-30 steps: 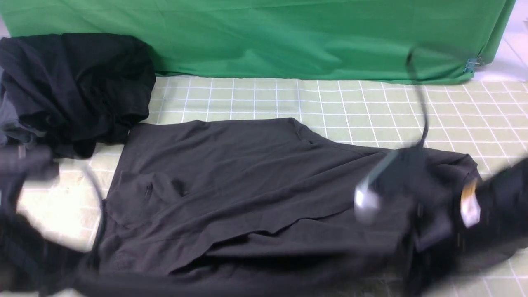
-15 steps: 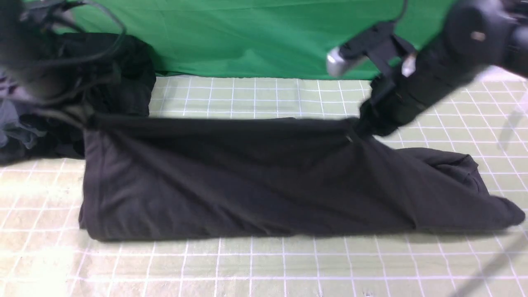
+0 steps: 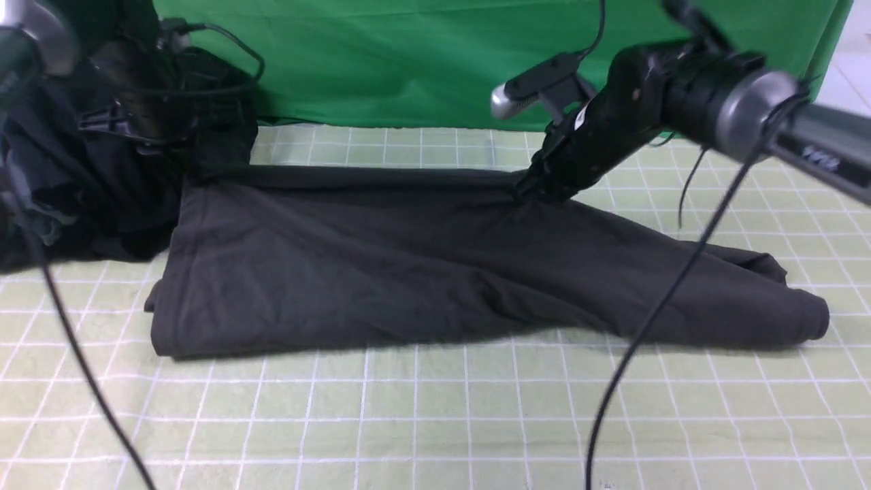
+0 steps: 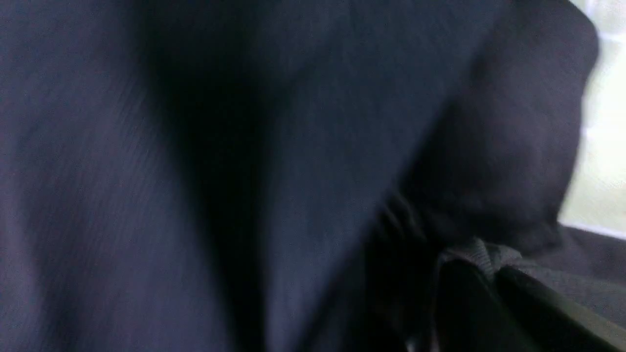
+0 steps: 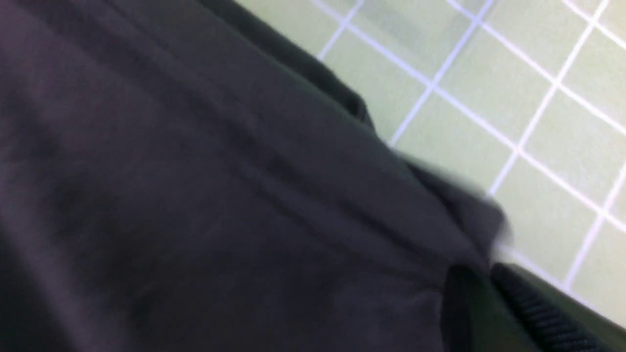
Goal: Fold a long-sleeved shirt over a green coffee tablecloth.
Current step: 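Fold the black garment in half by bringing its near edge over to the far edge, then pull the folded dark garment lengthwise by its ends to straighten it flat on the table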
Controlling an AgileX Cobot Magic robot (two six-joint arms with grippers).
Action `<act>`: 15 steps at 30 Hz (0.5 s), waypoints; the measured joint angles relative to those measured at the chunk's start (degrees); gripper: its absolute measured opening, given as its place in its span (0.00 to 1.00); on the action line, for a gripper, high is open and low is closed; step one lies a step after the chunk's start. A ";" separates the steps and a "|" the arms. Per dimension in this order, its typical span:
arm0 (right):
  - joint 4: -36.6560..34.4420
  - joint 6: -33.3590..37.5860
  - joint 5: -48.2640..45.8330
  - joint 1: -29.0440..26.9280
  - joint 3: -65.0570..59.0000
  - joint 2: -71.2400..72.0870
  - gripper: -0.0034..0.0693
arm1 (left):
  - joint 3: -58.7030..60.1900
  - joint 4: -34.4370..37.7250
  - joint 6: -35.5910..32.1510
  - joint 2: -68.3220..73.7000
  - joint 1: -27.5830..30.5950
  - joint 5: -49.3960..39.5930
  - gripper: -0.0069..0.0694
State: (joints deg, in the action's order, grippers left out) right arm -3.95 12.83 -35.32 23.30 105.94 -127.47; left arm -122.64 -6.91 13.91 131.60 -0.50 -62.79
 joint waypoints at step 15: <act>3.12 -1.12 -11.02 -0.07 4.84 6.81 0.42 | -13.27 -3.99 -0.21 0.69 0.11 -5.35 0.68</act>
State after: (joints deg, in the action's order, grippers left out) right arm -0.83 11.71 -46.34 23.23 110.78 -120.66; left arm -135.91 -10.90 13.69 132.30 -0.39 -68.14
